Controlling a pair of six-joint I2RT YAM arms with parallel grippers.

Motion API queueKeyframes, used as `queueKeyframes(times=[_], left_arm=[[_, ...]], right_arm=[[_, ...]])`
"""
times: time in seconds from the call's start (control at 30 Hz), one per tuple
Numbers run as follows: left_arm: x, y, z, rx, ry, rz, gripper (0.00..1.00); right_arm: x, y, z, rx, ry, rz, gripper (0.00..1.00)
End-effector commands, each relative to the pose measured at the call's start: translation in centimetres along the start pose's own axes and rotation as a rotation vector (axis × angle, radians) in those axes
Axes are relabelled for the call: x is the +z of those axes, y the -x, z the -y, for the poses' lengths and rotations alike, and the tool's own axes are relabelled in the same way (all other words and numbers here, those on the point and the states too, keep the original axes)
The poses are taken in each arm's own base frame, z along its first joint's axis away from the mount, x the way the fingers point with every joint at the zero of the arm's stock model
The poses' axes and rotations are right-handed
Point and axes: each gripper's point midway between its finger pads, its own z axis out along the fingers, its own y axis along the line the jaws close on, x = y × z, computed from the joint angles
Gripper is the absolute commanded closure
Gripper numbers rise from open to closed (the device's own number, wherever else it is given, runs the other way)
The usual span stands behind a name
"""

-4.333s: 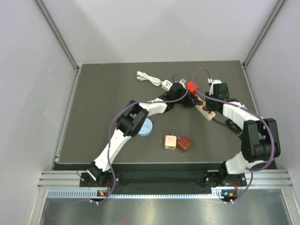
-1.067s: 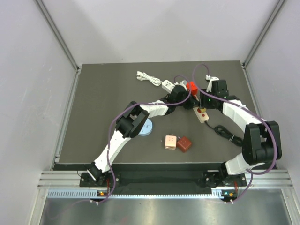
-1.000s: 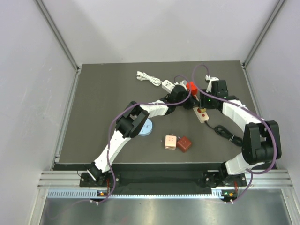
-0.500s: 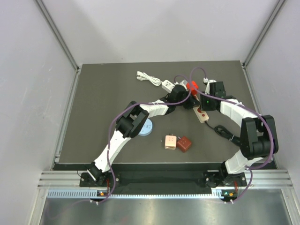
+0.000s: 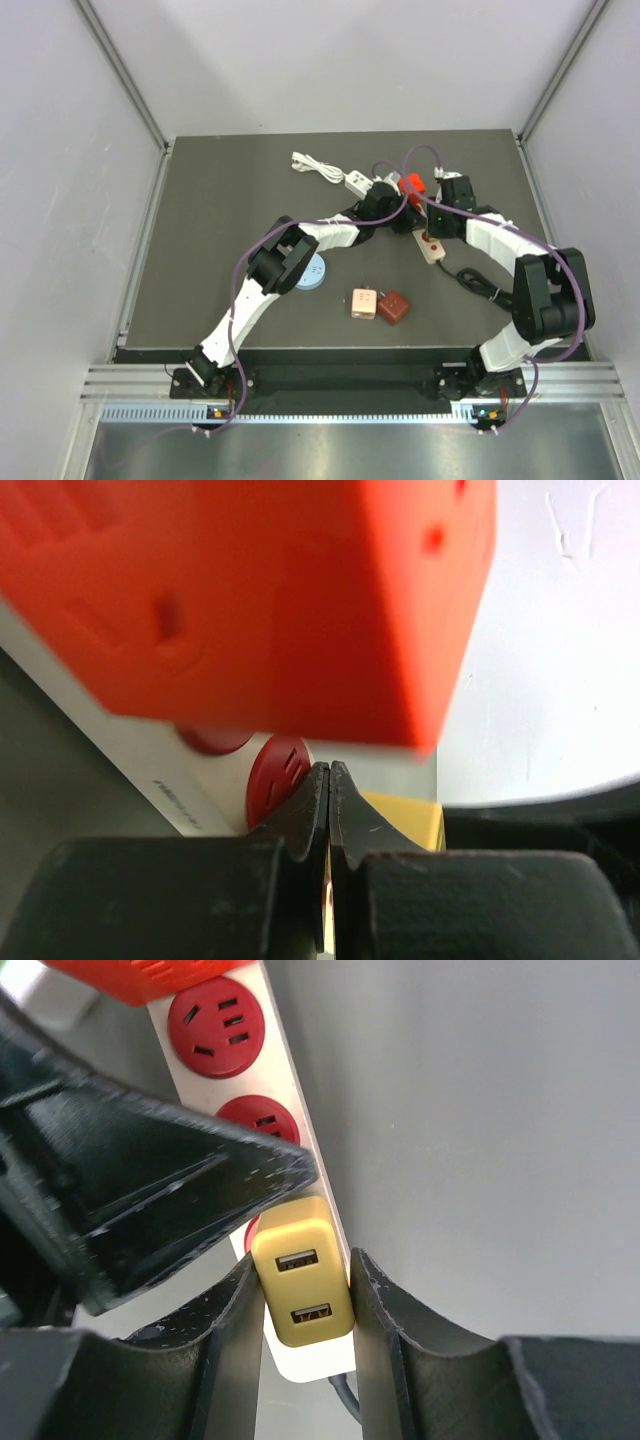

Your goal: Pull the plug off the socket

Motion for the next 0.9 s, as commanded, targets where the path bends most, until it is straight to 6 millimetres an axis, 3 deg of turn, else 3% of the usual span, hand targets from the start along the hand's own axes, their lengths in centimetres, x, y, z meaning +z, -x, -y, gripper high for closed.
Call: queueKeyframes(times=[0.0,0.17,0.3,0.53,0.67,0.7,0.77,0.8,0.87], left_arm=[[-1.8,-9.3,-13.5,-0.07,0.388,-0.235,1.0],[-1.4,-9.4,-13.4,-0.071,0.387,-0.232,1.0],[-1.6,-9.6,-13.9,-0.066,0.421,-0.242,1.0],[-1.8,-10.0,-14.6,-0.061,0.45,-0.255,1.0],[-1.7,-9.9,-14.6,-0.061,0.454,-0.251,1.0],[-1.6,-9.9,-14.6,-0.061,0.454,-0.251,1.0],[-1.5,-10.0,-14.6,-0.063,0.454,-0.253,1.0],[-1.4,-9.8,-14.4,-0.058,0.45,-0.25,1.0],[-1.4,-9.9,-14.5,-0.057,0.458,-0.253,1.0]], right_arm=[[-3.8,5.5,2.8,-0.078,-0.258,0.21,1.0],[-4.8,6.0,4.2,-0.1,-0.369,0.236,1.0],[-4.5,6.0,1.1,0.057,-0.07,0.223,1.0],[-5.5,7.8,2.0,0.245,0.103,0.219,1.0],[-7.1,9.6,1.1,0.173,0.099,0.304,1.0],[-7.7,10.0,1.6,0.134,0.041,0.336,1.0],[-7.9,10.0,0.9,0.084,0.011,0.347,1.0],[-7.9,9.8,1.6,0.054,-0.057,0.357,1.0],[-8.1,9.7,0.5,-0.015,-0.089,0.388,1.0]])
